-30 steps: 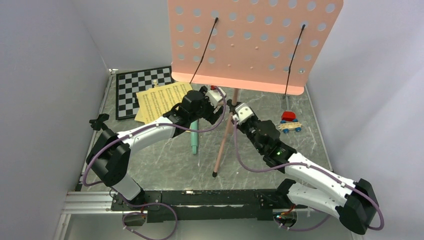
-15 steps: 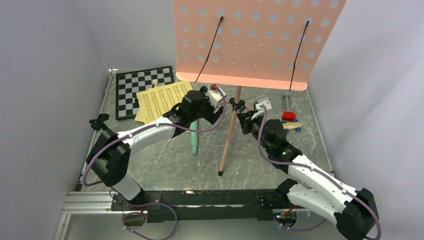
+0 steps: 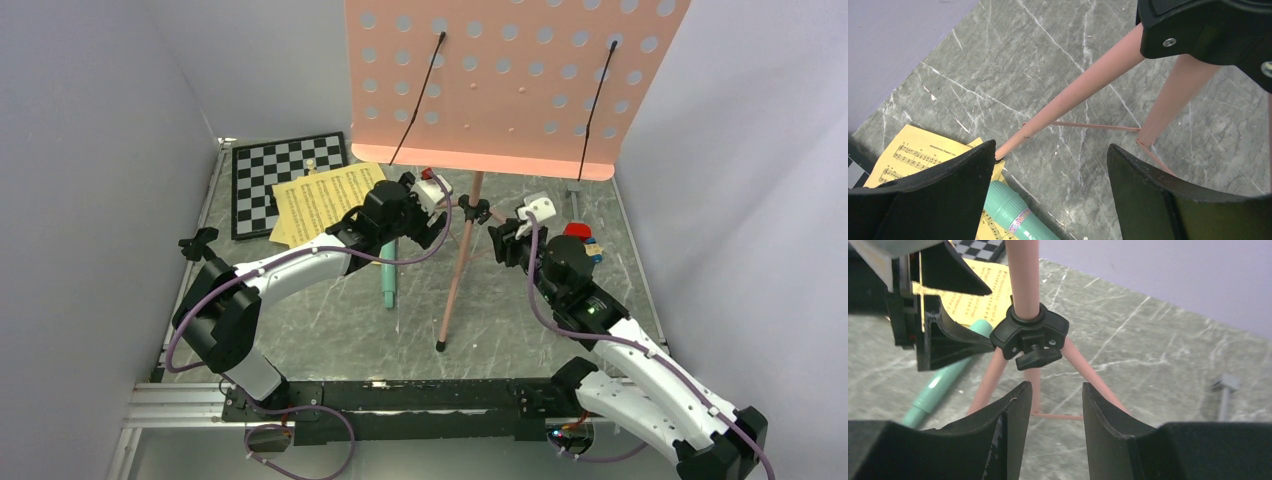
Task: Set up the instrument practice props
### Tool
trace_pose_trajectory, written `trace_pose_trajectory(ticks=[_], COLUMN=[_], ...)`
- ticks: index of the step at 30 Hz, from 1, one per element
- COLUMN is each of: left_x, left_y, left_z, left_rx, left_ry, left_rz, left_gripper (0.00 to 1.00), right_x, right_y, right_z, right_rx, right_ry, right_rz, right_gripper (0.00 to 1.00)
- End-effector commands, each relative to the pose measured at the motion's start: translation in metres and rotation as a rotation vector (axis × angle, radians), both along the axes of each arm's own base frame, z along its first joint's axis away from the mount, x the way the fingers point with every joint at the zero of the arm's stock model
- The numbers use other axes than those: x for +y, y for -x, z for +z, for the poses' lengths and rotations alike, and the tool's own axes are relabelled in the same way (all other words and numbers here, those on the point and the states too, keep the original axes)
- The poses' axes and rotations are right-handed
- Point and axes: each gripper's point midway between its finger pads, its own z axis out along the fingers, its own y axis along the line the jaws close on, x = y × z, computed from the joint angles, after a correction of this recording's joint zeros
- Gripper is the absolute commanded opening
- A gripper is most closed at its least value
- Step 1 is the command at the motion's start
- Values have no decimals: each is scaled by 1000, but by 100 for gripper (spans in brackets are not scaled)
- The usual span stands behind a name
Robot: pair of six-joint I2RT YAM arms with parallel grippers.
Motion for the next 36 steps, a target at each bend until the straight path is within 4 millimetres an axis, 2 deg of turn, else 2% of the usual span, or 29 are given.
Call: trace_pose_trajectory(ticks=[1,6,10,18,24,31,34,36], left_x=[-6,-6,-6,-5,-6,-5,-6,-6], left_y=[-2,-2,-2,-2,-2,-2,-2,-2], left_z=[27,29,29,28,27,27,27,27], left_rx=[-58,-59,-61,-64,-62,-63,-60,-60], left_ry=[52,55,57,52,51,48,50,51], left_rz=[-13,-15,-15,-13,-15,-11,-15,-16], left_gripper=[86,86,86,86,86,86,86,86], right_x=[-14,-12,-6,10,19,22,24,24], right_y=[1,-7,-14,-17,-27,-28,-29,-30], right_z=[12,19,16,33,15,6,8,9], right_rx=[-115,-221,-308,-452,-432,-422,-433,-428], right_ry=[239,451,649,713,821,842,818,798], right_rz=[30,52,63,51,92,117,107,99], right_gripper=[47,71,72,66,59,59,50,39])
